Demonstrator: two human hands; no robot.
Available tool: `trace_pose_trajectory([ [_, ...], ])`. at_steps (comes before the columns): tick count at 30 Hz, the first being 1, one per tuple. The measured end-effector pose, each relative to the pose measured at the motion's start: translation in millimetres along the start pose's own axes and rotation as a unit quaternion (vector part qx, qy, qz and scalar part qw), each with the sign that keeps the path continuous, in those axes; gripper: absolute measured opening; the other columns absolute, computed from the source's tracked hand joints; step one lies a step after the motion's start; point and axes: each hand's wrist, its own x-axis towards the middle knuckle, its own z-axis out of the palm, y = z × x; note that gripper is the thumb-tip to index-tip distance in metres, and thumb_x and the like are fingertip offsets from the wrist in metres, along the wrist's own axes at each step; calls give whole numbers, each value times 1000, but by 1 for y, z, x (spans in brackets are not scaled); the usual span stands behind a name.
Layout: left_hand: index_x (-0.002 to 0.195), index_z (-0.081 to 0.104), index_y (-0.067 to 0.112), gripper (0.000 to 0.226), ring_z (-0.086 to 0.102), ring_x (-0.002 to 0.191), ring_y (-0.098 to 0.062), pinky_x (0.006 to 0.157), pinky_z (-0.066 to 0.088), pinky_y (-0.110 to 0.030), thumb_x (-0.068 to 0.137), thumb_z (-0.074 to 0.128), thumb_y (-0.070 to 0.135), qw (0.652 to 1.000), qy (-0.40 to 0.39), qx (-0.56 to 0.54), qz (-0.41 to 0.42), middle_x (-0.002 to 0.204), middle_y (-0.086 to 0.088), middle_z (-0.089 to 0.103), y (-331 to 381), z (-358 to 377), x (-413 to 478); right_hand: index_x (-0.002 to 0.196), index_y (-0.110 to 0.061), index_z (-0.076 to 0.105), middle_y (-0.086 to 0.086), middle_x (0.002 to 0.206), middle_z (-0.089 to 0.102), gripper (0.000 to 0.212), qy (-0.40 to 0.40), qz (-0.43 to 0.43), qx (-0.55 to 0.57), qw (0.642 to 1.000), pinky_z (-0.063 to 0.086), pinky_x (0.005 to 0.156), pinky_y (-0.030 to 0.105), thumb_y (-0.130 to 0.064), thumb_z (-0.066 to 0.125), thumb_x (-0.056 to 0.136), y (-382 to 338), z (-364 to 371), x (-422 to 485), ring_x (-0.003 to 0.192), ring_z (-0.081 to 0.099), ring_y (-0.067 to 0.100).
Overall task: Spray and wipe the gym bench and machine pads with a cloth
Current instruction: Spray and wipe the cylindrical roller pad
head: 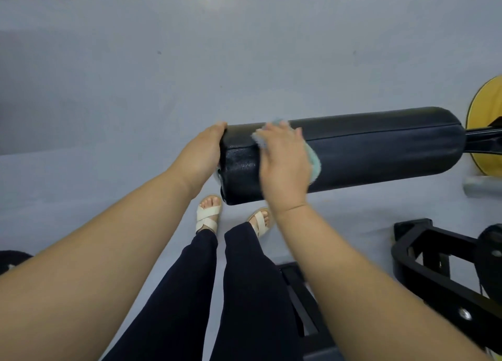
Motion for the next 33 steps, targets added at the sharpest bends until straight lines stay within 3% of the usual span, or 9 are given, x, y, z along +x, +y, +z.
trace_pose_trajectory([
  [4, 78, 56, 33, 36, 54, 69, 15, 70, 40, -4, 101, 29, 29, 999, -4, 3, 46, 76, 23, 59, 0, 3, -9, 103, 0, 68, 14, 110, 68, 35, -58, -90, 54, 993, 28, 105, 37, -5, 42, 81, -28, 17, -21, 110, 60, 34],
  [6, 88, 59, 35, 31, 56, 83, 10, 75, 39, -8, 100, 30, 31, 999, 3, -22, 41, 96, 16, 63, -2, 3, -14, 109, 1, 66, 13, 113, 67, 38, -95, -131, 113, 980, 35, 103, 32, -1, 42, 80, -31, 4, -25, 112, 59, 26],
  [11, 133, 47, 29, 36, 34, 129, 0, 112, 21, -20, 102, 31, 25, 996, 23, 27, 80, 144, 12, 36, -19, 5, -28, 112, -11, 64, -9, 108, 61, 26, 49, 93, 250, 962, 41, 95, 13, -4, 51, 91, 9, -58, 5, 102, 54, -5],
  [14, 130, 52, 23, 34, 32, 119, 9, 93, 20, 4, 100, 36, 17, 984, 66, 87, 138, 139, 13, 35, -31, 9, -37, 114, -14, 62, -6, 114, 60, 26, 69, 138, 226, 962, 37, 103, 22, -20, 53, 91, 30, -64, 18, 109, 53, 0],
  [17, 117, 58, 19, 26, 38, 123, -6, 97, 27, -9, 98, 40, 16, 971, 131, 139, 146, 132, 7, 41, -32, 19, -42, 119, -13, 62, 8, 131, 55, 41, -91, -9, 13, 996, 16, 114, 42, -38, 49, 88, 36, -37, 4, 129, 44, 25],
  [20, 122, 55, 14, 30, 29, 132, -19, 108, 24, -26, 95, 43, 18, 928, 163, 265, 206, 139, -2, 36, -18, 40, -45, 114, -9, 66, 13, 127, 59, 36, -80, -83, -43, 992, 23, 110, 47, -21, 44, 88, 42, -23, 2, 123, 50, 36],
  [26, 128, 50, 13, 36, 33, 133, -18, 114, 24, -35, 94, 43, 21, 903, 55, 305, 298, 139, -3, 44, 7, 103, -38, 118, 0, 61, 17, 126, 59, 32, -103, -248, -59, 962, 31, 110, 39, -7, 49, 88, 97, -48, 8, 123, 46, 30],
  [31, 137, 43, 15, 44, 27, 138, -21, 114, 17, -36, 97, 39, 32, 841, 59, 453, 289, 148, -3, 35, 11, 120, -27, 110, 1, 66, 19, 121, 61, 28, -41, -214, -118, 969, 40, 104, 43, 0, 49, 87, 171, -94, 26, 116, 55, 36],
  [33, 138, 42, 18, 46, 25, 139, -21, 114, 15, -38, 96, 37, 35, 817, 56, 500, 282, 149, -1, 33, 9, 123, -25, 109, 1, 66, 20, 120, 62, 30, -22, -136, -125, 983, 33, 109, 32, 2, 47, 87, 208, -115, 36, 115, 55, 38],
])
